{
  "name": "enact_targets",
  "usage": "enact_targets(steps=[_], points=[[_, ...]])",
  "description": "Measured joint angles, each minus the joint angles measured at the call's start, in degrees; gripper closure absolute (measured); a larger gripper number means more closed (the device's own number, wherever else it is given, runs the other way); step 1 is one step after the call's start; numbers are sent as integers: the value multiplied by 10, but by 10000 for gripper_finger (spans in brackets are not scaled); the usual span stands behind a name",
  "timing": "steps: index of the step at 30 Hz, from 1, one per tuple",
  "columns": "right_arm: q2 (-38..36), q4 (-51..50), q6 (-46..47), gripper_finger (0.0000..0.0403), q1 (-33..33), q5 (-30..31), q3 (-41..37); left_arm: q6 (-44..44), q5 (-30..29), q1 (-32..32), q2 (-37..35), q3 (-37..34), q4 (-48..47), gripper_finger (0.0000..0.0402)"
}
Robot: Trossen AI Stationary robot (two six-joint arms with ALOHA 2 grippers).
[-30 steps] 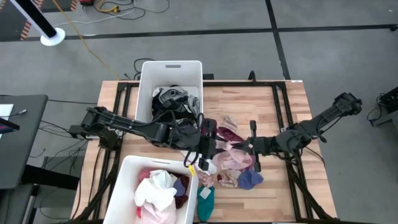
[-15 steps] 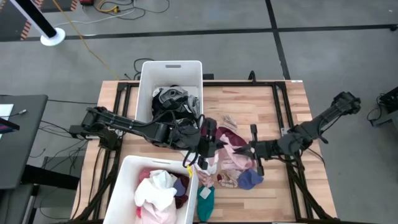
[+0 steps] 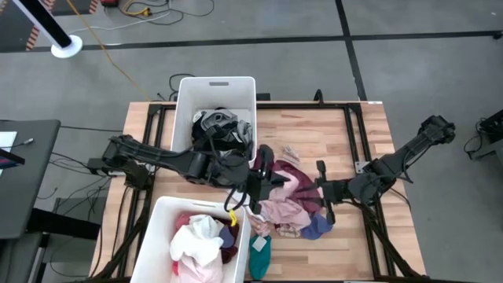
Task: Sort clothes
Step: Put the pink underwear into the bottom white laundry bin
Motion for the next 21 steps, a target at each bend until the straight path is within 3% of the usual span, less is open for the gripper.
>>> enact_targets(steps=[9, 21], points=[[0, -40, 51, 256, 0, 2, 0, -8, 0, -4, 1, 80, -112, 401], [0, -49, 62, 253, 19, 2, 0, -46, -13, -36, 1, 234, -333, 401]])
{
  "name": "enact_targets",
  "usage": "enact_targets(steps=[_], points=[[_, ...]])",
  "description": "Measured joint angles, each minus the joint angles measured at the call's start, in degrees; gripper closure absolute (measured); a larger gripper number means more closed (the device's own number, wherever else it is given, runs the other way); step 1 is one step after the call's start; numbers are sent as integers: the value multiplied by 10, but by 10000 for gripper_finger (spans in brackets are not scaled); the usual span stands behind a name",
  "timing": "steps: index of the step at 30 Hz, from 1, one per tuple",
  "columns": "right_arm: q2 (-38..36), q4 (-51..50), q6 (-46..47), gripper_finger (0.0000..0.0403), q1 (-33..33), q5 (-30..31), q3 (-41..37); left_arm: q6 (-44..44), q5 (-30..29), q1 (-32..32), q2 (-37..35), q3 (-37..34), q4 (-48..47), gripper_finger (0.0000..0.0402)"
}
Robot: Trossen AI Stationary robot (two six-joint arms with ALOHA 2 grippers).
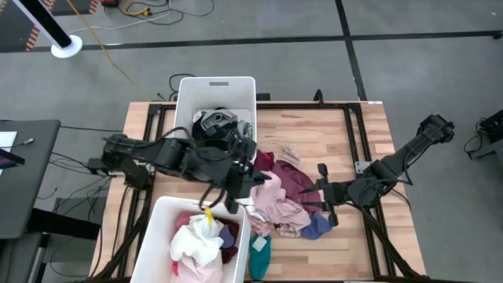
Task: Sort clothes
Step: Put the pink underwear into the bottom white laundry bin
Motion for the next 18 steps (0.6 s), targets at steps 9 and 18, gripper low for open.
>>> enact_targets(steps=[9, 18], points=[[0, -1, 0, 253, 0, 0, 0, -69, 0, -49, -13, 96, -146, 401], [0, -9, 23, 253, 4, 0, 0, -133, 1, -121, -37, 95, -244, 401]])
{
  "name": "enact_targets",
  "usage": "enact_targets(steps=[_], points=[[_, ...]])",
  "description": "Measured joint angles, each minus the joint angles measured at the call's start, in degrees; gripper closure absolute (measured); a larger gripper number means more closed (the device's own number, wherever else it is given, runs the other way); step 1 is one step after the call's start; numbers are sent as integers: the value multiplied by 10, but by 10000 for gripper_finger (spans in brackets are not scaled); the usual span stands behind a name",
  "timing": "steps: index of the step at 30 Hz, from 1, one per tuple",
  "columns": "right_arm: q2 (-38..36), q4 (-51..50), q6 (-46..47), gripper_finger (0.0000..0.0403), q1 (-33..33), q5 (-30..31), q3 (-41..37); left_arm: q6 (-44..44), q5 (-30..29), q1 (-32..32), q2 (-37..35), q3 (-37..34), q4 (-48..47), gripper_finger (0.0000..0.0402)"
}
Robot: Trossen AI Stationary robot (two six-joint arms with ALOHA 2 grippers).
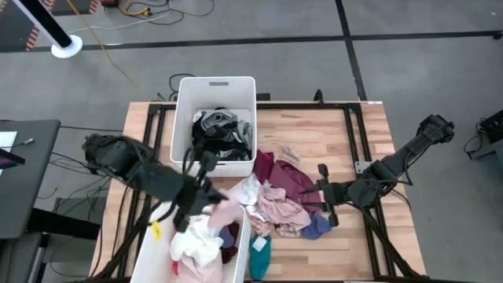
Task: Sort clothes
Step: Put the pink underwear into the bottom white laundry bin
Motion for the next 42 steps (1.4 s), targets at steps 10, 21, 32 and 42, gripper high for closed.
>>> enact_targets(steps=[10, 21, 32, 42], points=[[0, -8, 34, 253, 25, 0, 0, -112, 15, -61, 7, -18, -105, 401], [0, -8, 51, 253, 37, 0, 0, -200, 60, -71, 7, -128, -125, 401], [0, -8, 52, 253, 37, 0, 0, -241, 104, -71, 7, -269, -65, 401], [0, -8, 51, 253, 37, 0, 0, -261, 121, -71, 8, -384, 4, 401]])
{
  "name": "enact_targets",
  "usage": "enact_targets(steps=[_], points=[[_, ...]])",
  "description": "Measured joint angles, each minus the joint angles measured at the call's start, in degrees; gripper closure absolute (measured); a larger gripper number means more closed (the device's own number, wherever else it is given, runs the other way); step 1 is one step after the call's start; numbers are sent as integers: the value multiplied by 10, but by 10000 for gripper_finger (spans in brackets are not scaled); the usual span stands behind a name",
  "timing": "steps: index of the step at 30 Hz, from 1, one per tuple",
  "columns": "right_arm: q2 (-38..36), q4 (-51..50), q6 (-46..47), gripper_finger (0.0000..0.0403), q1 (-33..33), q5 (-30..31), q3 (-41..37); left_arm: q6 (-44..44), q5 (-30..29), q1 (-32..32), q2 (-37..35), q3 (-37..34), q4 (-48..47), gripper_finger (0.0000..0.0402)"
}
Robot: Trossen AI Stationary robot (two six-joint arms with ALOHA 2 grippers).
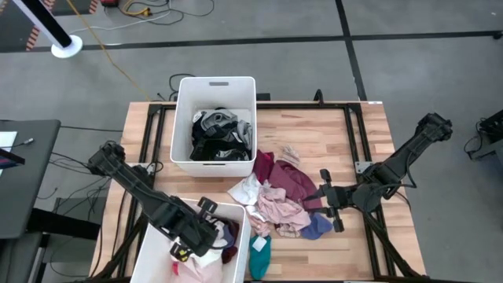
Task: Sort clothes
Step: Put the pink underwear into the bottom white laundry bin
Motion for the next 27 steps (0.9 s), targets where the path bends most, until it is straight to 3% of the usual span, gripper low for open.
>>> enact_targets(steps=[14, 20, 27], points=[[0, 0, -1, 253, 0, 0, 0, -9, 27, 11, -1, -129, 106, 401], [0, -2, -1, 253, 0, 0, 0, -21, 41, 12, 0, -142, 134, 398], [0, -12, 15, 253, -3, 0, -10, -24, 51, 12, 0, -142, 156, 349]])
